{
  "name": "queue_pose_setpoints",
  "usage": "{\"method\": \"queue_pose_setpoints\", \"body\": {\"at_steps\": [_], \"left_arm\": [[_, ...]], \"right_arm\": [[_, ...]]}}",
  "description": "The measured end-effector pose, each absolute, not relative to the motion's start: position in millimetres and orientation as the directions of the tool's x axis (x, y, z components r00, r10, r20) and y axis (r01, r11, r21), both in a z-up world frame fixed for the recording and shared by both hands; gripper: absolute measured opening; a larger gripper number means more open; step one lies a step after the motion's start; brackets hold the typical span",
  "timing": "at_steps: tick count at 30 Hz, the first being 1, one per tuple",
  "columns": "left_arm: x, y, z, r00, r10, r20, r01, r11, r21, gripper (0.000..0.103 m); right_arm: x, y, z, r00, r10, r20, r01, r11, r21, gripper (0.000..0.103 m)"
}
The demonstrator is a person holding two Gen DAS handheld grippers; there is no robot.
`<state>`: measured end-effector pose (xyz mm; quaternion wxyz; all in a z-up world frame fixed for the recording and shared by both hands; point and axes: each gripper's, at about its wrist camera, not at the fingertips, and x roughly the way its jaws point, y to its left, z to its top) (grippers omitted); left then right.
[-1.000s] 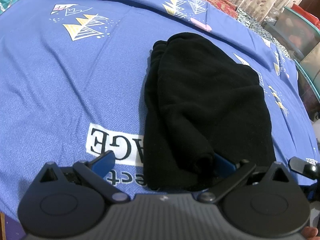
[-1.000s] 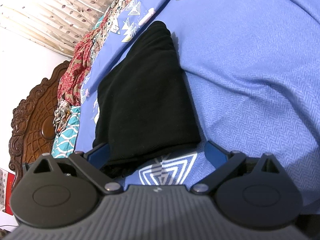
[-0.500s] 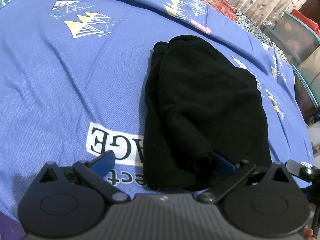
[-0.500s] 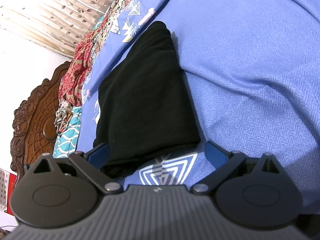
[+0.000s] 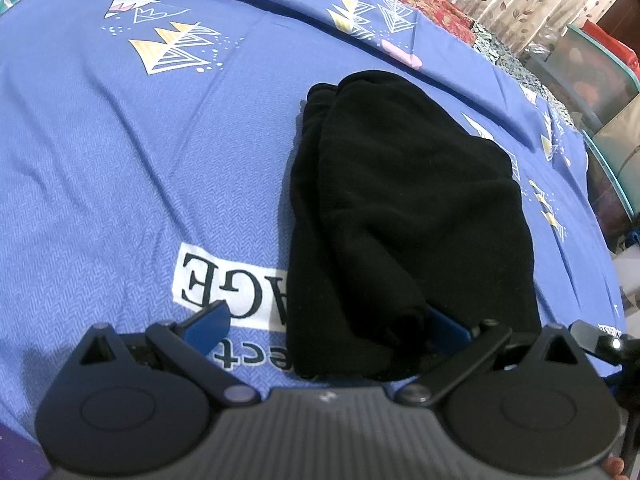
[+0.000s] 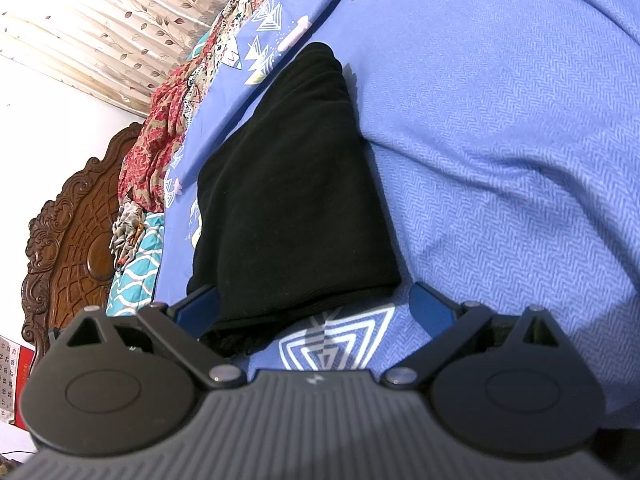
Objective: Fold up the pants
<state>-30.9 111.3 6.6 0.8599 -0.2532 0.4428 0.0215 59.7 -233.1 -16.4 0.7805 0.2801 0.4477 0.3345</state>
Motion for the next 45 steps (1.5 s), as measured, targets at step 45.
{"method": "queue_pose_setpoints", "body": {"at_steps": [45], "left_arm": [[42, 123, -10, 0.587, -0.410, -0.698, -0.174, 0.778, -0.603, 0.103]], "right_arm": [[119, -172, -15, 0.317, 0.792, -0.522, -0.545, 0.603, 0.582, 0.097]]}}
